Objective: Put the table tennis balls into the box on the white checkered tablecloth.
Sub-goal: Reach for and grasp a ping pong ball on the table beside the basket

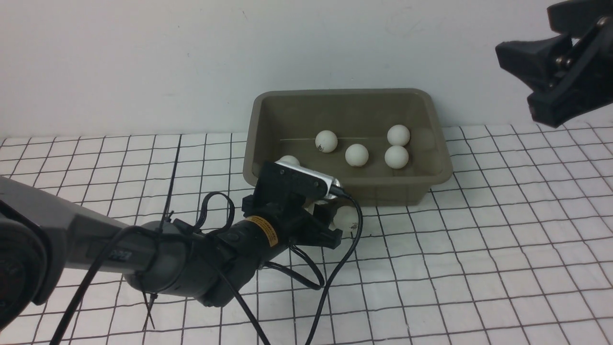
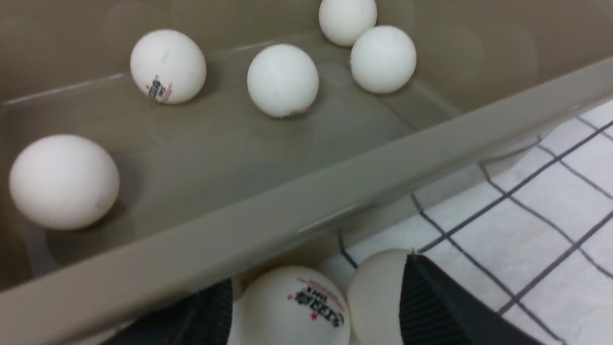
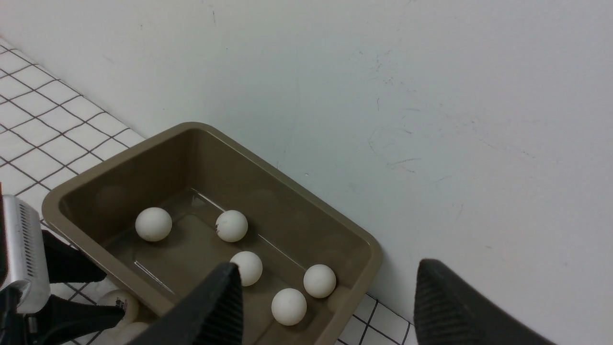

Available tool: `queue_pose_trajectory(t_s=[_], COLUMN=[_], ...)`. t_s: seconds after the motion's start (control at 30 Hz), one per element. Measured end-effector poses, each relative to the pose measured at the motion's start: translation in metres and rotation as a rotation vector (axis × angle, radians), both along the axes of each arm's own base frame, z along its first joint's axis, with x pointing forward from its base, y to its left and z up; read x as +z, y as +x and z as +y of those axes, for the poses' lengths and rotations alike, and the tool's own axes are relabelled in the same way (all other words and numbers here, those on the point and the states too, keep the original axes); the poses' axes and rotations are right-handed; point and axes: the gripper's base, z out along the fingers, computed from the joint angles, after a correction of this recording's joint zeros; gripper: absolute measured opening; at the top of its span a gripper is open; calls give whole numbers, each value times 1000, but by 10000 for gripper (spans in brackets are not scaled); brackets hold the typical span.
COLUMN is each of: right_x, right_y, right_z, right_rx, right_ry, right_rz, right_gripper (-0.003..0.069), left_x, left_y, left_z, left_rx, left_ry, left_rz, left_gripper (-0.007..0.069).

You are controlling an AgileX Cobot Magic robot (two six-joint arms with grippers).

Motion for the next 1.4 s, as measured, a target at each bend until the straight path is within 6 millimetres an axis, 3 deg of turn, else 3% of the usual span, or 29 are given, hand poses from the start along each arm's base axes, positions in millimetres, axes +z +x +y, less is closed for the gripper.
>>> queue_pose_trajectory(t_s=[0.4,0.8,0.9,1.03,1.4], right_x=[0,0,0,0,0], right_y=[0,0,0,0,0], right_z=[0,0,0,0,0], right_rx=[0,0,0,0,0], right_ry=[0,0,0,0,0], right_rz=[-1,-1,-1,-1,-1], right_gripper=[442,442,442,442,442], left_x=[-20,-21,-21,-21,-21], left_y=[7,8,8,9,9], left_z=[-4,-4,-3,-2,-1], left_rx=[1,14,27,51,54], left_ry=[32,31,26,14,17], left_rz=[48,52,55,62,62], left_gripper=[430,427,404,313,312])
